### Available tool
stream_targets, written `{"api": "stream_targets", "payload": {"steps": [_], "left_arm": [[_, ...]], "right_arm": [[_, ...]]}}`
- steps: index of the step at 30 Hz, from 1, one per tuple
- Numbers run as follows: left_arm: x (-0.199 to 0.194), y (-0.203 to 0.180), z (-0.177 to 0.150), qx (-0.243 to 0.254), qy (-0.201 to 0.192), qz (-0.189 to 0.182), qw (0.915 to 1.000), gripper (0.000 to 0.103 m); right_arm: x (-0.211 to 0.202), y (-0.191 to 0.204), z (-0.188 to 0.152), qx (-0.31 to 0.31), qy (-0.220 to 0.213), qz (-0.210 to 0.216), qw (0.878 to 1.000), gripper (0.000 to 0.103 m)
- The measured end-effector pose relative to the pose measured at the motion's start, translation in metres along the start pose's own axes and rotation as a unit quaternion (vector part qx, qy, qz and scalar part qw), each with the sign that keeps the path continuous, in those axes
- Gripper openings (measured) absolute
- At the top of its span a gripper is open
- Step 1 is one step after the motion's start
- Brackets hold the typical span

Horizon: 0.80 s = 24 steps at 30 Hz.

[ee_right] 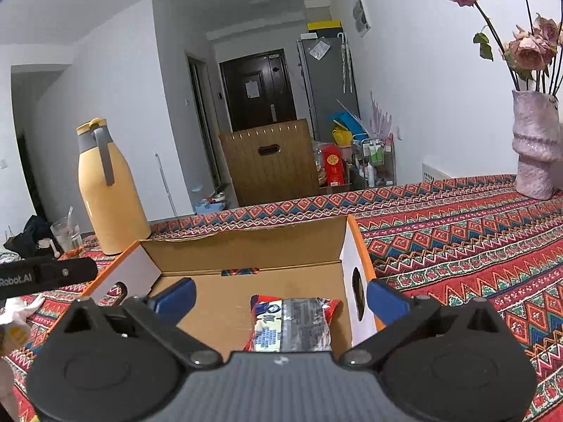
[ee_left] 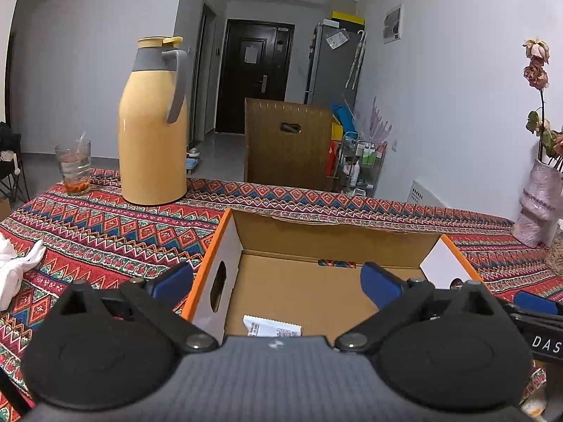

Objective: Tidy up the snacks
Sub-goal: 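Release the biscuit bag and cookie packet into the box with both grippers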

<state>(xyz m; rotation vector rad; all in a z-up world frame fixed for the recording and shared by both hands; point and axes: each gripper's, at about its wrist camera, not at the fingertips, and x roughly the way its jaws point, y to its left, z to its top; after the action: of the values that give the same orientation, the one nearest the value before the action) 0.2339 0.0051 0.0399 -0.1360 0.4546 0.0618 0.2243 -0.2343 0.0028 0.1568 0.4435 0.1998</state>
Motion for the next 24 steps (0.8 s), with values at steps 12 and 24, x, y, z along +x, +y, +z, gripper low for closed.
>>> {"api": "stream_targets", "payload": {"steps": [12, 24], "left_arm": [[-0.042, -0.003, 0.013, -0.002, -0.030, 0.001, 0.9995, 0.103], [-0.103, 0.007, -0.015, 0.017, -0.033, -0.005, 0.9993, 0.103]], "right_arm": [[-0.038, 0.007, 0.014, -0.014, -0.037, -0.010, 0.999, 0.103], [-0.096, 0.016, -0.006, -0.044, -0.042, -0.006, 0.998, 0.103]]}}
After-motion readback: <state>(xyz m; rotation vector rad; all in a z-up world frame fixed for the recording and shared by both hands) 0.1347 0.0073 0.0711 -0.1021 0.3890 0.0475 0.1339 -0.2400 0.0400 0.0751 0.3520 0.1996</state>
